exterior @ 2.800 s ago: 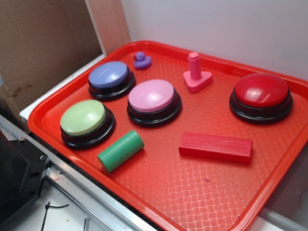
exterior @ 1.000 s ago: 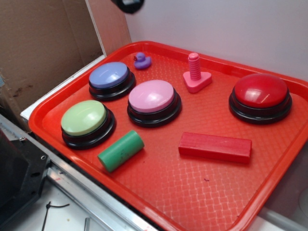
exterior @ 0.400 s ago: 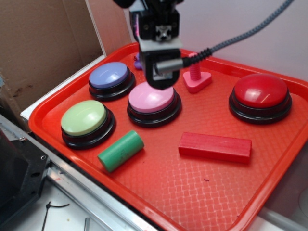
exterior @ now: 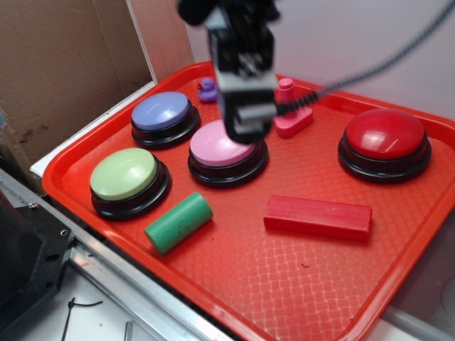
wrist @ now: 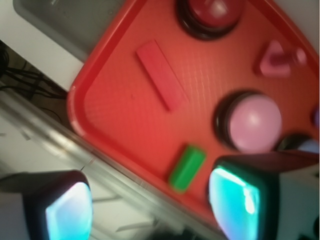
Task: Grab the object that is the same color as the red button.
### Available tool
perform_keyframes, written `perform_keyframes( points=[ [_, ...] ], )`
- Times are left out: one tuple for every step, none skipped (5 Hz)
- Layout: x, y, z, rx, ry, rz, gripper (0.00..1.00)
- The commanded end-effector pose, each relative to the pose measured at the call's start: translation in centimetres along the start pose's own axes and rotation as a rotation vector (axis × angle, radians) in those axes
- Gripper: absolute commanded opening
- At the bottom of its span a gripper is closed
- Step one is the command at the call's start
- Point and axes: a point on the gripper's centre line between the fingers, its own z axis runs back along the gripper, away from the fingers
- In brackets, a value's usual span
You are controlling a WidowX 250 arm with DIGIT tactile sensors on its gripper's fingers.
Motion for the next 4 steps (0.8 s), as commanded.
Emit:
perform_keyframes(
  points=[
    [1.4,1.6,-5.2,-0.016,-0.016,-0.12,1.0],
    [2.2,1.6,-8.0,-0.056,0.001,-0.129,1.0],
    [2.5,1.3,-10.5,-0.056,-0.005,-0.141,1.0],
    [2.4,1.5,-12.0,-0.076,0.02,-0.168,1.0]
  ],
)
